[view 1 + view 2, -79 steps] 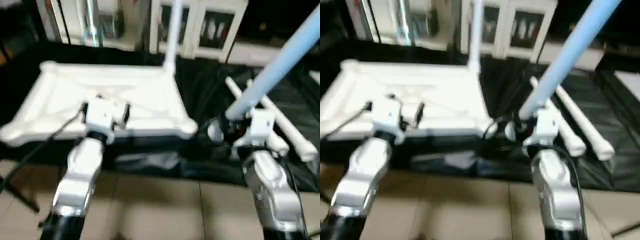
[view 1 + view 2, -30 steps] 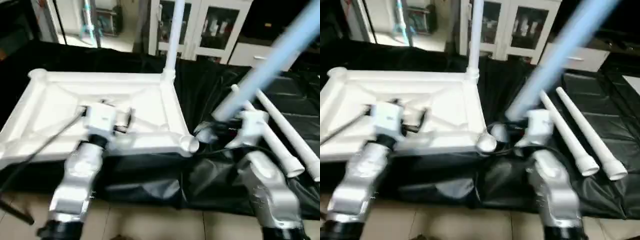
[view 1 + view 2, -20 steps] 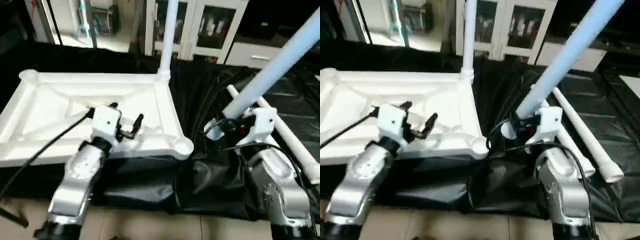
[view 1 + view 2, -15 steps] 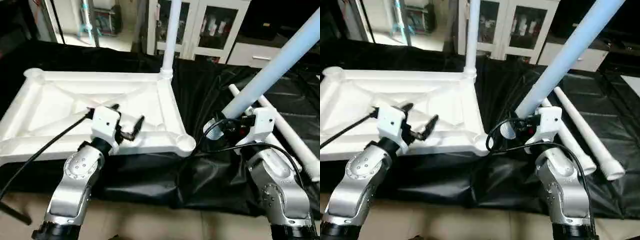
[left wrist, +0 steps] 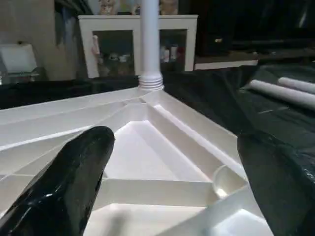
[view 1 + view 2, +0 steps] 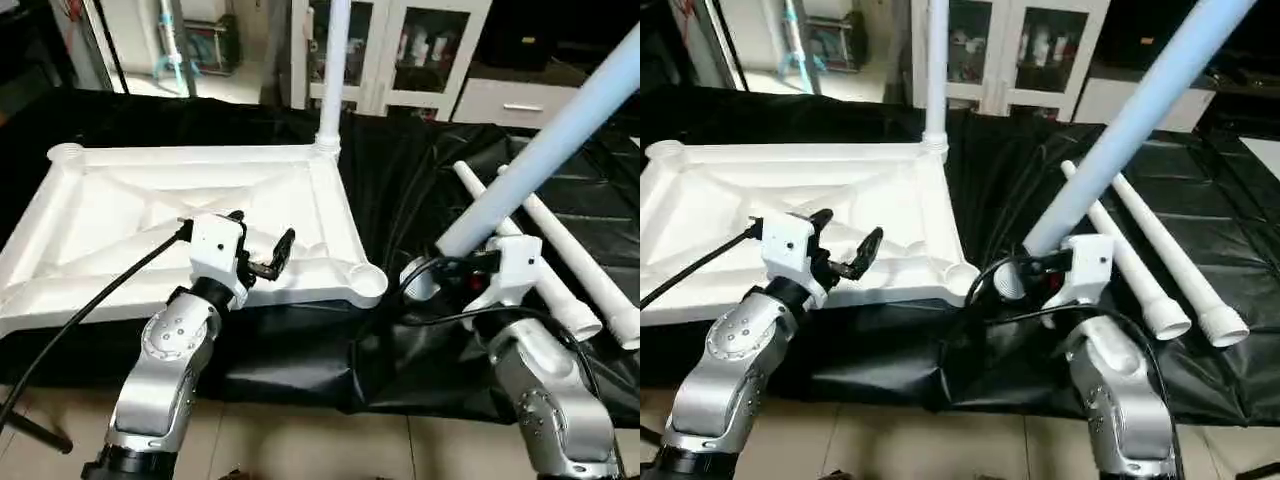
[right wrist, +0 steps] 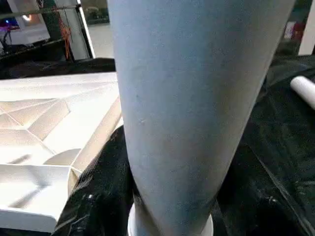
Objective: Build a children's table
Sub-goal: Pick table leg
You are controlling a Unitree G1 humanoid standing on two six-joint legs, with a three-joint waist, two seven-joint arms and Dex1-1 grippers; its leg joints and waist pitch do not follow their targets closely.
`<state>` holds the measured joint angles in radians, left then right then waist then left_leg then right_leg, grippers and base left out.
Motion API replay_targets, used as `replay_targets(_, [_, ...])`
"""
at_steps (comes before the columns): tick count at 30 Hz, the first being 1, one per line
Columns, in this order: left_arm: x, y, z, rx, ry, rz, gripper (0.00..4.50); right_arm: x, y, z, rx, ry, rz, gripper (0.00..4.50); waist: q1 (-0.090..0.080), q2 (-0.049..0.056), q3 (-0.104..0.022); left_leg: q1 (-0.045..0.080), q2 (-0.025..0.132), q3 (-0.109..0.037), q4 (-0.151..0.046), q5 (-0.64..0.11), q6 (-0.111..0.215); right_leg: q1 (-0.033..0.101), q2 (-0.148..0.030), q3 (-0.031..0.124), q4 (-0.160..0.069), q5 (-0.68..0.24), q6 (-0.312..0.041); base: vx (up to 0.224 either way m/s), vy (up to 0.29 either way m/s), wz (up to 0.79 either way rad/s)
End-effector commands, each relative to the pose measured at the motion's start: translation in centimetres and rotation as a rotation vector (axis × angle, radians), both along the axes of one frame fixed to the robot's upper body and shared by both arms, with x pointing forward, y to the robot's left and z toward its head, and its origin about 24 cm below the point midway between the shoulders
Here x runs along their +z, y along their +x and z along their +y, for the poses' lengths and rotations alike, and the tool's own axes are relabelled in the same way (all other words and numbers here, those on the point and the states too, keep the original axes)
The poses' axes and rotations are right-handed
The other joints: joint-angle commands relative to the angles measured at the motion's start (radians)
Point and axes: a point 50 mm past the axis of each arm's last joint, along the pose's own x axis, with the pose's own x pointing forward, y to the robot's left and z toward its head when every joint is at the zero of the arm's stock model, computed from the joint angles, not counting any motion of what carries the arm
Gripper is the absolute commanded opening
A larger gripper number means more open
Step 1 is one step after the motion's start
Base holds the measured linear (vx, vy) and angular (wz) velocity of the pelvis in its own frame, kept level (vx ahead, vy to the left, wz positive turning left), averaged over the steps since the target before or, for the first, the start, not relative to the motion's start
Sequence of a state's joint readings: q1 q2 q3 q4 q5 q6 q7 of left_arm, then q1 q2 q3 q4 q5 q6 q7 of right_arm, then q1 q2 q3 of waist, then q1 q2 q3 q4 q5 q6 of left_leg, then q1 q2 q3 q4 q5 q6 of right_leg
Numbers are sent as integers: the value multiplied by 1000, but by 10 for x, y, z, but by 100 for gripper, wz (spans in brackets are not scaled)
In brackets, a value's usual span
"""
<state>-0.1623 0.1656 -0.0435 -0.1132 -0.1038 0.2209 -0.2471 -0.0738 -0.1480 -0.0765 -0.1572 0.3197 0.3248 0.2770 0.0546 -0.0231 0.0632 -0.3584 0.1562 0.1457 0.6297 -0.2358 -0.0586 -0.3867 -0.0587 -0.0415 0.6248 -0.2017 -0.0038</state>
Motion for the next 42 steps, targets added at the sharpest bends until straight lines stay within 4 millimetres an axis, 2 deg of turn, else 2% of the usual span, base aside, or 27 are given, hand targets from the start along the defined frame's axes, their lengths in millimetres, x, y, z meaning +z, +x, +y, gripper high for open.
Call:
replay_targets(1, [0,1,3,31,-4,7,450,9,1,-3,-15,-9,-26,186,1,10,-62,4,65,-19,-99,-138,-1,47,-80,49,-67,-84,-186,63,7,0])
replay_targets(4, [0,2,4,45,10,11,450,11,3,-4,-14,-10,-32,186,-5,10,-59,28,62,-12,-116,-294,16,60,-69,37,-83,-228,-211,60,5,0])
replay_targets(6, [0,3,4,54,9,12,450,12,4,-5,-13,-13,-35,186,-8,10,-50,64,51,5,-127,-411,65,73,-60,26,-115,-401,-239,63,1,1])
replay_targets(8, [0,3,4,56,9,10,450,12,4,-5,-10,-15,-34,186,-7,8,-44,69,49,9,-129,-419,72,81,-62,27,-127,-461,-236,78,0,1])
replay_targets(11, [0,2,4,60,10,8,450,12,4,-4,-3,-18,-33,186,1,2,-60,66,43,15,-130,-276,102,117,-62,33,-125,-377,-241,89,5,0])
replay_targets(12, [1,1,4,64,11,7,450,12,4,-4,1,-19,-31,186,5,5,-76,62,34,16,-124,-133,143,134,-53,30,-107,-208,-262,99,10,1])
replay_targets(13, [1,1,4,65,11,7,450,12,4,-4,2,-19,-31,186,5,5,-76,62,34,16,-124,-133,143,134,-53,30,-107,-208,-262,108,16,1])
replay_targets(15, [1,1,4,65,10,5,450,12,5,-4,5,-19,-29,186,4,3,-88,65,19,10,-105,40,230,138,-37,25,-74,7,-279,112,18,2])
replay_targets(18, [2,1,4,63,11,2,450,12,5,-4,11,-37,-26,186,-5,3,-100,95,14,-13,-82,248,358,117,-17,8,-33,146,-257,134,17,3])
replay_targets(20, [2,1,3,61,13,1,450,11,5,-4,12,-55,-15,186,-27,-1,-92,170,49,-60,-61,366,445,30,-20,-2,1,120,-186,115,-2,9])
replay_targets(21, [3,1,3,61,13,1,450,11,5,-4,12,-57,-14,186,-30,-1,-86,179,56,-63,-60,339,451,13,-34,1,1,91,-185,87,-9,17])
replay_targets(22, [3,1,3,56,14,-1,450,10,5,-4,15,-56,-12,186,11,-17,-62,-23,-74,-34,-10,219,520,172,-69,20,-70,162,-118,76,16,40])
replay_targets(23, [3,1,3,56,14,-2,450,10,5,-5,15,-56,-12,186,-1,-1,-96,34,-44,-19,-10,213,424,160,-80,59,-49,168,-175,76,16,40])
replay_targets(24, [3,0,2,50,-1,-6,450,10,5,-7,-6,-42,-12,186,-2,-6,-90,17,-30,-46,-7,448,331,150,-18,37,9,425,-221,74,8,32])
replay_targets(25, [3,0,1,45,-3,-7,450,10,5,-8,-21,-42,-10,186,-9,-2,-95,62,-12,-66,-7,548,316,109,-7,27,35,485,-209,74,-27,14])
replay_targets(26, [3,0,1,45,-3,-7,450,10,5,-8,-21,-42,-10,186,-20,7,-113,137,15,-104,7,726,324,53,6,20,68,513,-184,74,-27,14])
replay_targets(27, [3,0,1,39,-1,-6,450,9,5,-10,-41,-43,-8,186,-71,7,-126,245,111,-205,18,1110,402,-84,-56,34,78,263,-56,19,-52,-2])
replay_targets(28, [3,-1,1,36,0,-5,450,8,5,-11,-46,-43,-7,186,-56,-2,-112,178,57,-193,58,1200,354,-82,-115,87,33,326,16,-81,-38,-28])
replay_targets(29, [3,-1,0,29,4,-3,450,8,5,-11,-48,-45,-6,186,-47,-35,-103,80,-14,-143,60,1056,279,-3,-100,106,32,490,45,-81,-38,-28])
replay_targets(30, [3,-1,0,29,4,-3,450,8,5,-11,-48,-45,-6,186,-34,-50,-117,16,-71,-109,54,894,247,90,-60,112,59,703,58,-101,-1,-6])
replay_targets(31, [3,-1,0,19,5,-1,450,8,5,-11,-48,-46,-7,186,-5,-40,-90,-32,-42,-79,8,385,127,116,-75,109,29,879,9,-81,-4,9])
replay_targets(32, [3,-1,0,19,5,-1,450,8,5,-11,-48,-46,-7,186,-5,-40,-90,-32,-42,-79,8,385,127,116,-75,109,29,879,9,-81,-4,9])
replay_targets(33, [2,-1,-1,8,7,0,450,8,5,-11,-51,-47,-8,186,-9,-17,-90,-5,-16,-73,-25,263,23,115,-52,82,23,765,-60,-94,-13,3])
replay_targets(34, [2,-1,-3,-6,8,4,450,8,5,-11,-55,-46,-10,186,-17,6,-83,12,4,-78,-44,222,-1,99,-45,65,5,573,-97,-120,-1,-3])
replay_targets(36, [1,-2,-4,-19,9,9,450,9,4,-12,-63,-44,-12,186,-22,21,-63,35,29,-78,-67,40,-42,74,-47,44,-27,191,-168,-125,8,1])
replay_targets(38, [0,-2,-5,-22,8,14,450,9,3,-12,-68,-44,-13,186,-23,15,-55,35,37,-59,-77,-101,-29,72,-57,53,-47,-11,-211,-108,12,14])
replay_targets(42, [0,-1,-5,-28,14,21,450,9,2,-14,-73,-43,-12,186,-17,13,-48,36,45,-29,-90,-256,-27,50,-61,56,-68,-237,-177,-114,7,13])
